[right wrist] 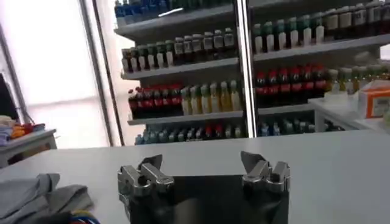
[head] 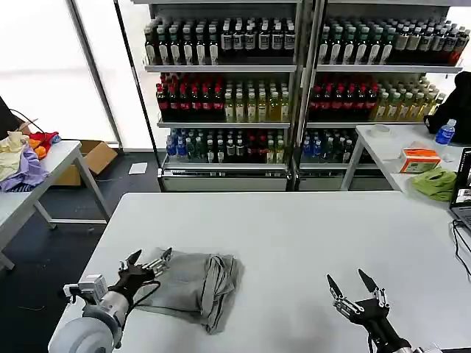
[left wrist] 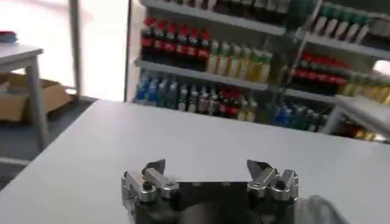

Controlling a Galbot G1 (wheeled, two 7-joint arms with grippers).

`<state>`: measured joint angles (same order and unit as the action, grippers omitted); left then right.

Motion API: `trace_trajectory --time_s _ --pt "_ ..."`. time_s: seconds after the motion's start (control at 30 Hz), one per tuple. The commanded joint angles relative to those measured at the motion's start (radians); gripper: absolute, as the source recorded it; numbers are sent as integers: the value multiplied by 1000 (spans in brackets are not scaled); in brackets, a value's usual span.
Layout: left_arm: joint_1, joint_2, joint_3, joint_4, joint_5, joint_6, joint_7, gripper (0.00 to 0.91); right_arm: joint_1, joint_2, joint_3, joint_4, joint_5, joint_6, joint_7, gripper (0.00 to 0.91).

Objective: Fold and organize the clothes.

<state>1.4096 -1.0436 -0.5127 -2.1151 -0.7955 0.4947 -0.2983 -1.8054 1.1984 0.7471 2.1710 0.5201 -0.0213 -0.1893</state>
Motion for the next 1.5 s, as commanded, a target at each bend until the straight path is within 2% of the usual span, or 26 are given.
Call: trace_trajectory --time_s 0.03,0.57,0.6,0.63,0.67,0.7,0.73,0.77,1.17,1.5 --pt "-21 -45 -37 183 12 17 -50 907 -7 1 2 15 -8 -1 -3 907" --pt "21 -108 33 169 85 17 -44 907 5 14 -8 33 -6 -1 -2 907" --pt "22 -118 42 161 91 15 -43 867 7 13 -8 33 -6 -1 -2 907" --pt "24 -124 48 158 94 12 -41 867 7 13 -7 32 -6 0 -2 907" --pt "25 -126 53 156 96 6 -41 403 9 14 -6 31 -6 0 -2 907" --pt "25 -135 59 156 101 -8 -42 282 10 13 -5 31 -4 0 -1 907" --pt "25 -142 66 155 109 -17 -42 50 10 13 -3 30 -4 0 -1 907" --pt "25 -145 69 156 111 -25 -42 20 11 13 -2 30 -4 0 -1 907" --pt "24 -143 83 164 99 -68 9 10 11 17 0 20 -1 6 -1 907" --pt "28 -182 43 142 51 -78 -3 10 18 11 0 11 0 10 1 907"
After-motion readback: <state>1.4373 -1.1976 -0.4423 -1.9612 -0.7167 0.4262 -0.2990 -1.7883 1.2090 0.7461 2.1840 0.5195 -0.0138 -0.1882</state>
